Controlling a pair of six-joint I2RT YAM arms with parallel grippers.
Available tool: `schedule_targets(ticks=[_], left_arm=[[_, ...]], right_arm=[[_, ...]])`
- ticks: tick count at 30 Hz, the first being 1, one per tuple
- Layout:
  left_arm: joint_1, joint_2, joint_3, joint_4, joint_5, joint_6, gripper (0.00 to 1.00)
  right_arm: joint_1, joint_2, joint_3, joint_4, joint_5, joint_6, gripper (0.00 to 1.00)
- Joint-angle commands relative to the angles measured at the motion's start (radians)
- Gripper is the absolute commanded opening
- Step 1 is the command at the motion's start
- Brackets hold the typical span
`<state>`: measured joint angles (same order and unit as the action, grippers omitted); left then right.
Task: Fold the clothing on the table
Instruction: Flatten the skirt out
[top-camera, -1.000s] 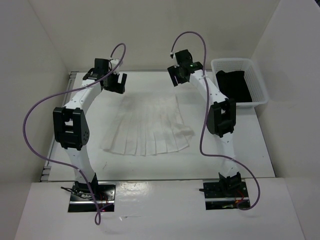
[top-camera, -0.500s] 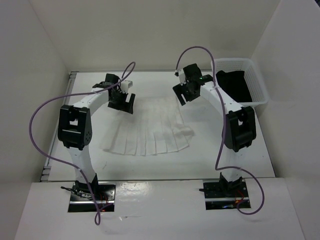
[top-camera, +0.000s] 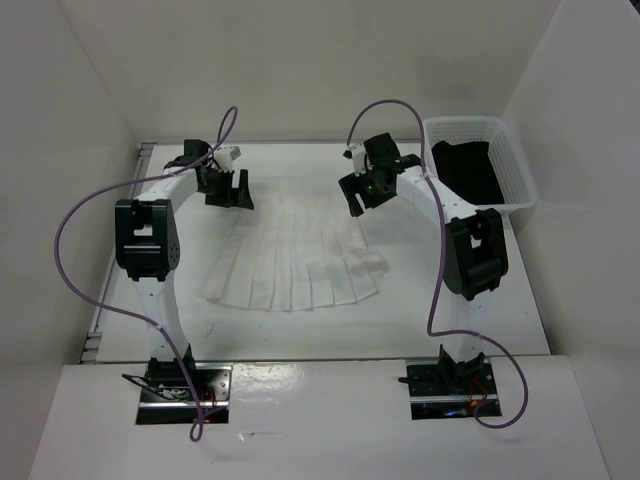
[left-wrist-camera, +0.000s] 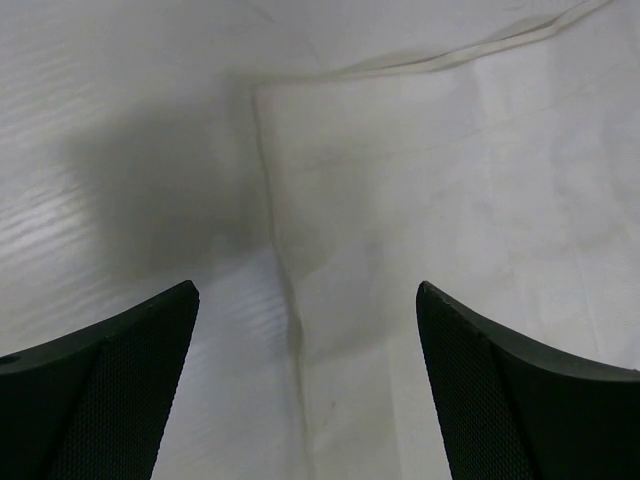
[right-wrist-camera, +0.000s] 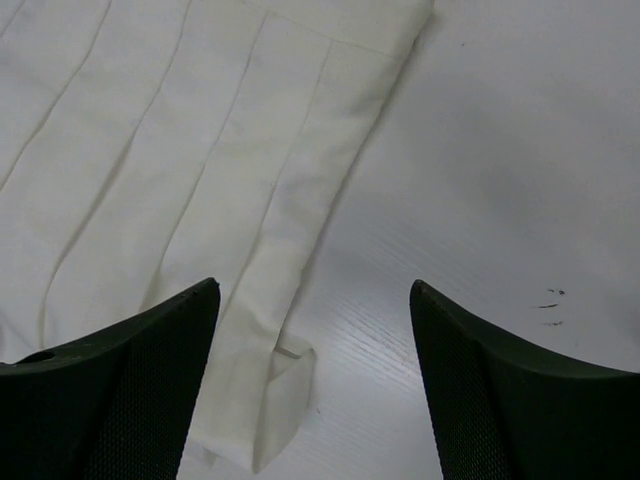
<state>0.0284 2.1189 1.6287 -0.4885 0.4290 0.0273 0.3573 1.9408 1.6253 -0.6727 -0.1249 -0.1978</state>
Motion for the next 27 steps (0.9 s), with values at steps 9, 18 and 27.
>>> schedule_targets(ticks=[9, 18, 27], left_arm=[[0.011, 0.199, 0.207, -0.093, 0.263, 0.126, 0.9], [0.03, 0.293, 0.309, -0.156, 0.335, 0.146, 0.71], [0.03, 0.273, 0.243, -0.145, 0.37, 0.155, 0.45]], right_arm=[[-0.001, -0.013, 0.039, 0.022, -0.03, -0.012, 0.81], [-0.001, 0.006, 0.06, 0.004, -0.021, -0.012, 0.81], [-0.001, 0.006, 0.051, 0.004, -0.021, -0.012, 0.81]])
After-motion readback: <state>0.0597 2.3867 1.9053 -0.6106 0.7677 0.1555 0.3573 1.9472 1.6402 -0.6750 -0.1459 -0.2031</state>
